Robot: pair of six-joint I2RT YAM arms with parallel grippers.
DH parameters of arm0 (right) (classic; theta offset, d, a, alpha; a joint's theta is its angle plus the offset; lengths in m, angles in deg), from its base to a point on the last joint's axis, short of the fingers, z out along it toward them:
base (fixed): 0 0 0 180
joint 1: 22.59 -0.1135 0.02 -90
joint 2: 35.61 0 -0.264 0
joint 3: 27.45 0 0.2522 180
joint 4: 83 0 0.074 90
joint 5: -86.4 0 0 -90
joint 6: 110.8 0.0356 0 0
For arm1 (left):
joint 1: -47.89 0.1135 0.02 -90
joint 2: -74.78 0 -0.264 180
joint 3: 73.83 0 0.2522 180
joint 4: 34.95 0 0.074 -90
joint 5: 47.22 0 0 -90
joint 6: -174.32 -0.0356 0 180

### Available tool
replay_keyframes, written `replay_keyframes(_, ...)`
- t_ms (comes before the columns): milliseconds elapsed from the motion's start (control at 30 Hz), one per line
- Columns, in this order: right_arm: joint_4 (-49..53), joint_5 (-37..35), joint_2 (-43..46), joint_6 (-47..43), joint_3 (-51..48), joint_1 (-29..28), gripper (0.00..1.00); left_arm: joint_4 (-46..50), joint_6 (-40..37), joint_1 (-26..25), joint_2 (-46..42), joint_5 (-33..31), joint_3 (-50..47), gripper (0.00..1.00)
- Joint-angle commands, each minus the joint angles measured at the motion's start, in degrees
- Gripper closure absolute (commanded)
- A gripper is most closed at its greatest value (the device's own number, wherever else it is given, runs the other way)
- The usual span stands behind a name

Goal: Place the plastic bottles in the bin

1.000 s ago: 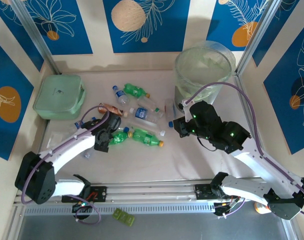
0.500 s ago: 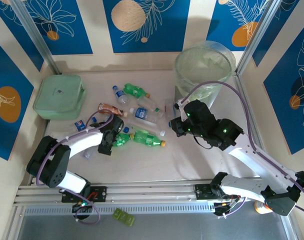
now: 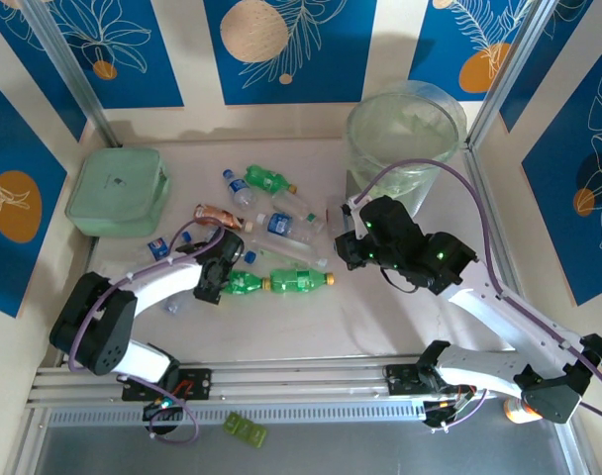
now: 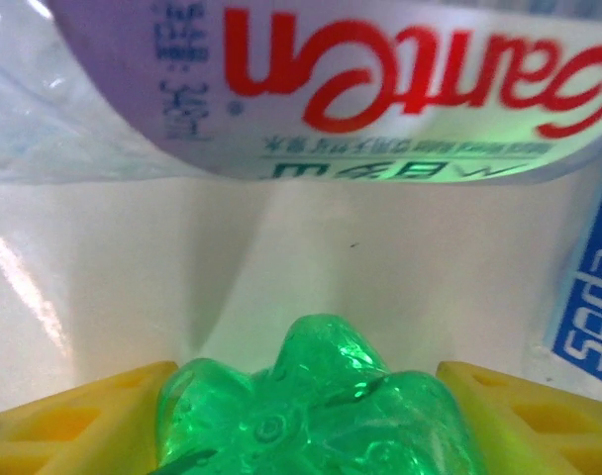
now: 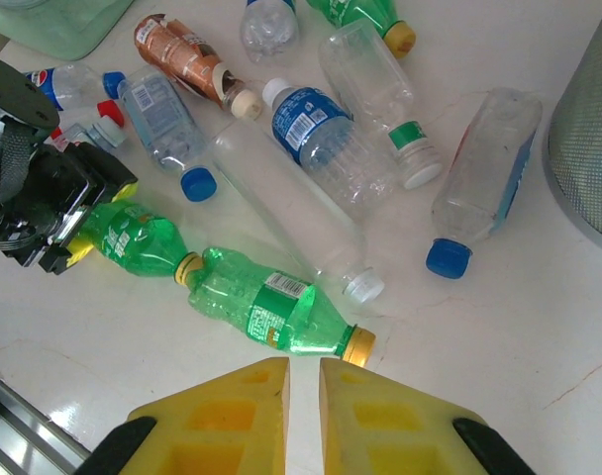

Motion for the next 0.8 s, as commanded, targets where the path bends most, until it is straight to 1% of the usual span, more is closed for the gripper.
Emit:
replay_keyframes(0,0.6,1.2,0.5,-0.2,1.9,-0.3,0.84,2.0,-2.3,0.9,-3.0,-3.2,1.1,0.37)
replay_keyframes(167,0.9,1.2,1.7,-0.2,1.5,-0.3,0.84,4.6,-6.5,1.0,-8.1,-4.2,2.2,0.42)
replay_keyframes(300,1.5,2.7,1.6,-0.2,1.5,-0.3,0.84,5.9,-12.0,1.0,-13.6,-3.6,2.7,0.43)
replay_keyframes(400,1.2,4.3,2.0,0.2,1.2,-0.3,0.83,4.6,-20.1,1.0,-18.5,-2.8,2.9,0.43)
replay_keyframes(467,0.5,6.6,2.3,0.3,1.3,-0.2,0.82,-0.3,-28.4,1.0,-21.9,-0.7,2.4,0.43)
replay_keyframes(567,-0.7,12.7,1.8,0.2,1.7,0.0,0.78,-10.1,-40.3,1.0,-27.3,5.6,0.6,0.45)
replay_keyframes(633,-2.0,18.4,0.7,0.5,1.8,0.1,0.73,-20.7,-47.5,1.0,-31.4,13.0,-2.2,0.47)
replay_keyframes(700,-3.8,23.7,-0.3,1.5,1.8,0.2,0.65,-29.2,-51.2,1.0,-33.6,20.2,-3.7,0.50)
replay_keyframes(767,-6.1,28.6,-1.2,2.9,1.8,0.3,0.52,-34.7,-53.7,1.0,-33.7,27.0,-3.2,0.52)
